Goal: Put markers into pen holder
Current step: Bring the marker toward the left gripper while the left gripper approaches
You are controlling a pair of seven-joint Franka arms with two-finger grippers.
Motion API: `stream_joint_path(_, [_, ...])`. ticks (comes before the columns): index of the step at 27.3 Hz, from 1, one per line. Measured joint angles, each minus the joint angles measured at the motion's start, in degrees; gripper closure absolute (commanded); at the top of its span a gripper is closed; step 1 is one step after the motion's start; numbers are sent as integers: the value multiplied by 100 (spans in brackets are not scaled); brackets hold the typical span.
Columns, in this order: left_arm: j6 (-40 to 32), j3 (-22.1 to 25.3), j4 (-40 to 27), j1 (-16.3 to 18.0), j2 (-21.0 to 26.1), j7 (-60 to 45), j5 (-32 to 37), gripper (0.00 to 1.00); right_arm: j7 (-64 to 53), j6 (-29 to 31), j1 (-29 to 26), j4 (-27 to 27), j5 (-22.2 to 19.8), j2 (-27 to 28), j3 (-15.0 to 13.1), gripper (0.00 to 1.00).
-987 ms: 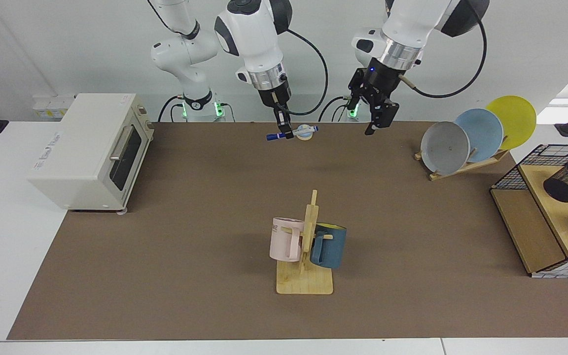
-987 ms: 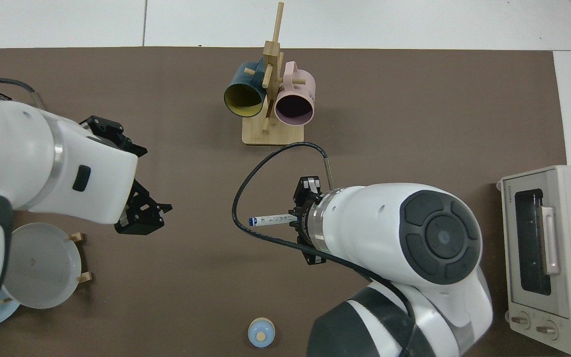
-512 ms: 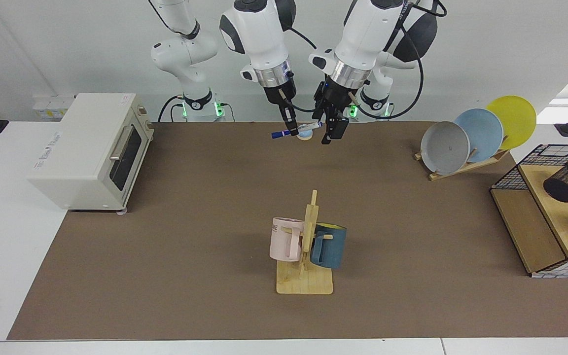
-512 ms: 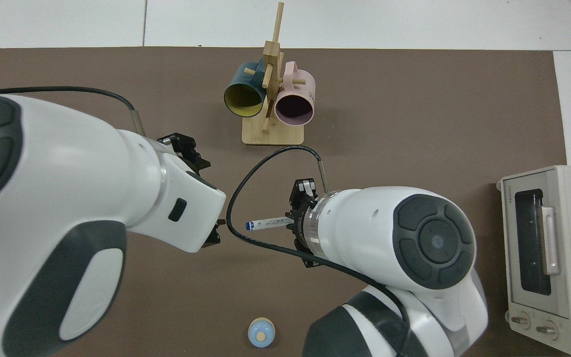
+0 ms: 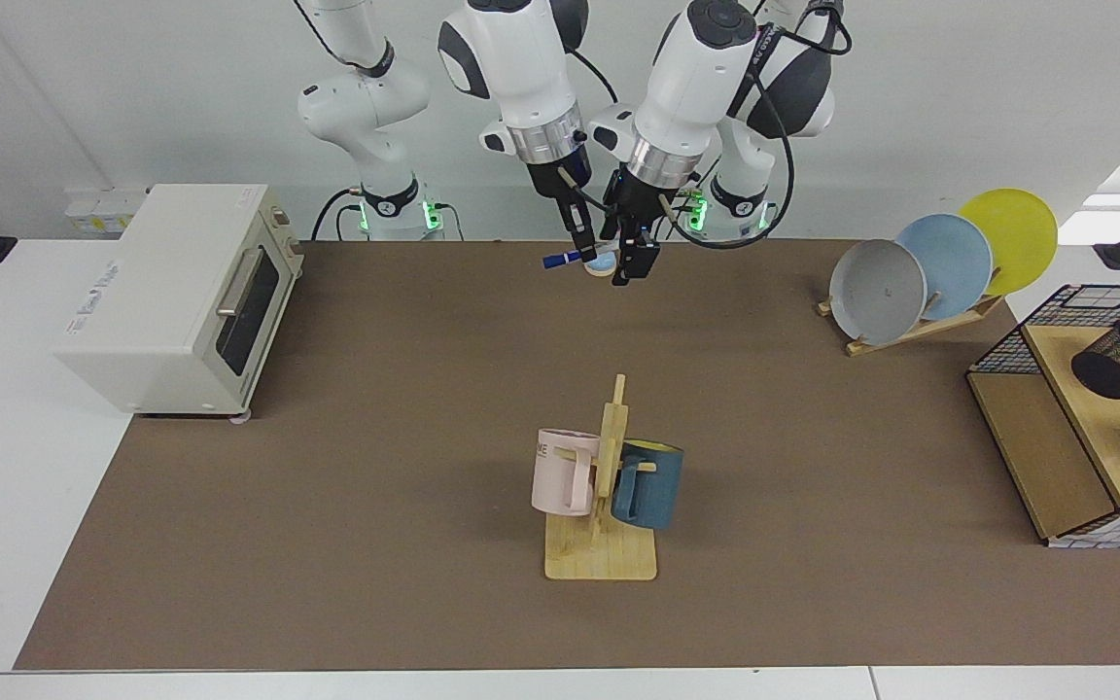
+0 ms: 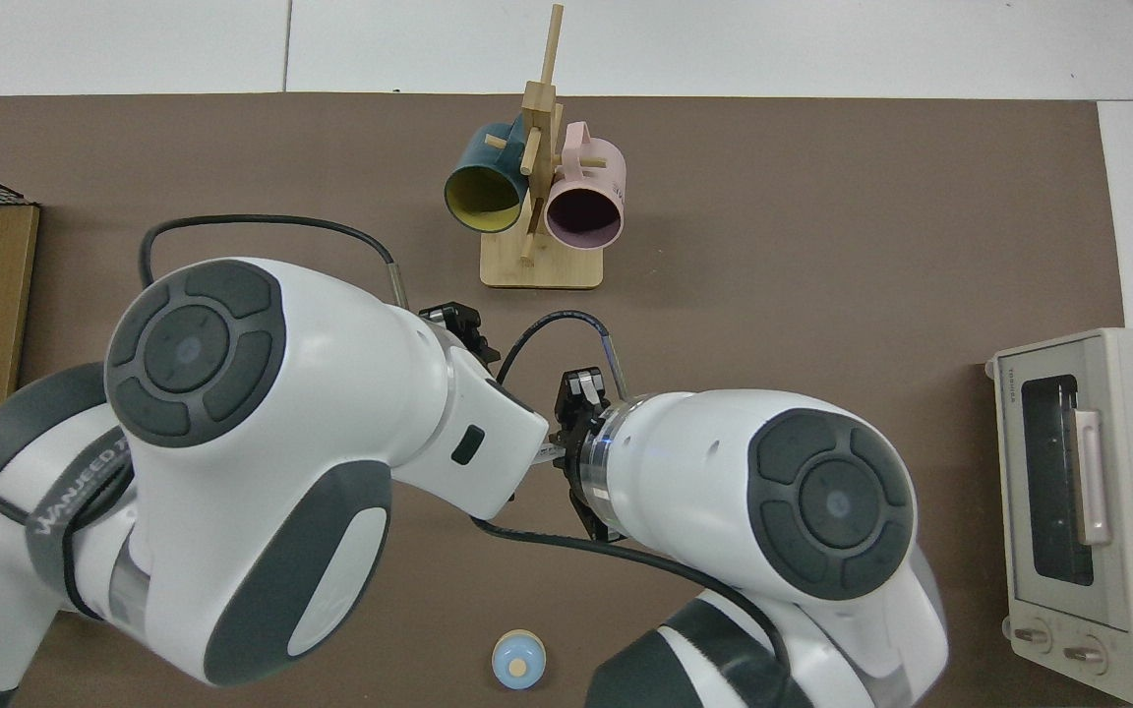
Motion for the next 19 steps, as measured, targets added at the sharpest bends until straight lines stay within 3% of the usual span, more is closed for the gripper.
stream_joint_path(19, [-2,-1,-32,-5,-3,-256,-9,28,-1,10,-55,2,0,62,-69,100])
